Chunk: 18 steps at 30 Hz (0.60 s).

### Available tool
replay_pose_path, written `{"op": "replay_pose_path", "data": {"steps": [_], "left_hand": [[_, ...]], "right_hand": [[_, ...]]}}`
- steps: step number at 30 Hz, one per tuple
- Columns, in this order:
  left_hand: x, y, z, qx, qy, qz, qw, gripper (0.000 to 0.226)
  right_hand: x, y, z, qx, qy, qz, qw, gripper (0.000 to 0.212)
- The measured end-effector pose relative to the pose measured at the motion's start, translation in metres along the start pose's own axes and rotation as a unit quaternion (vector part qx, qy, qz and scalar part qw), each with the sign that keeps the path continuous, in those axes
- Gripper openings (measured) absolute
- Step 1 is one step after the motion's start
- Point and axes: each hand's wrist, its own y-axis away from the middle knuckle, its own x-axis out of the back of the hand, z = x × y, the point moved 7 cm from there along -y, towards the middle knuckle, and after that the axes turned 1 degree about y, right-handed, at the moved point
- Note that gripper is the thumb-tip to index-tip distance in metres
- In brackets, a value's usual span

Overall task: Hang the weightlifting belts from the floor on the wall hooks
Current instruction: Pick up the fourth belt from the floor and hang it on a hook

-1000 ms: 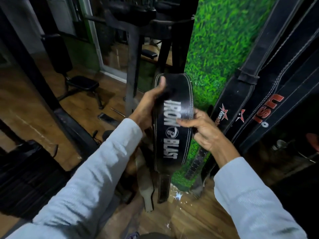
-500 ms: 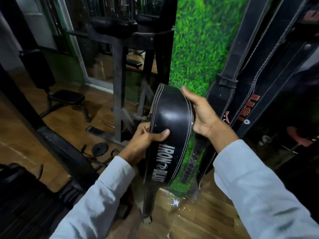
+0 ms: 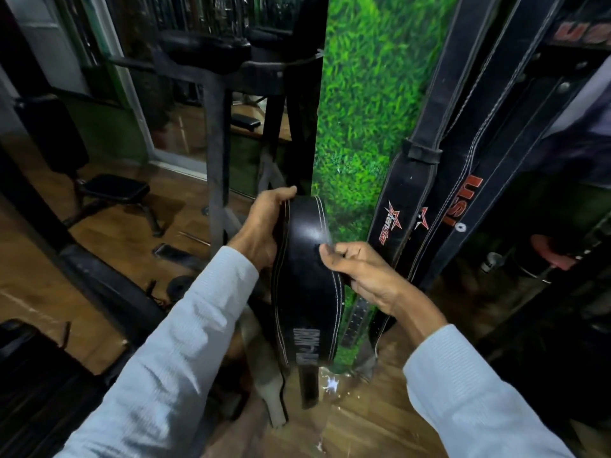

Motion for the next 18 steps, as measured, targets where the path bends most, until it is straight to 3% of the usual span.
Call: {"op": "replay_pose_path", "data": {"steps": [2, 4, 7, 10, 13, 18], "left_hand": [[-0.001, 0.004, 0.002, -0.017, -0.037, 0.022, 0.999, 0.027], [-0.002, 0.002, -0.003, -0.030, -0.052, 0.040, 0.997, 0.034], [-0.004, 0.009, -0.014, -0.080, -0.100, -0.005, 0.992, 0.030], [-0.006, 0.018, -0.027, -0.089, -0.162, -0.018, 0.983, 0.045], [0.000, 0.027, -0.025, -0.028, -0.102, 0.000, 0.994, 0.045], [0.001, 0.015, -0.007, 0.036, -0.043, -0.007, 0.998, 0.048]], "right_hand": [[0.007, 0.003, -0.004, -0.033, -0.011, 0.017, 0.999, 0.047], [0.019, -0.003, -0.015, -0.046, -0.061, 0.052, 0.996, 0.053], [0.021, -0.019, -0.035, -0.052, -0.142, 0.056, 0.987, 0.057], [0.027, -0.026, -0.043, -0.015, -0.113, 0.130, 0.985, 0.039], [0.031, -0.024, -0.043, 0.035, -0.069, 0.155, 0.985, 0.005], [0.029, -0.016, -0.031, 0.093, -0.055, 0.126, 0.986, 0.012]]}}
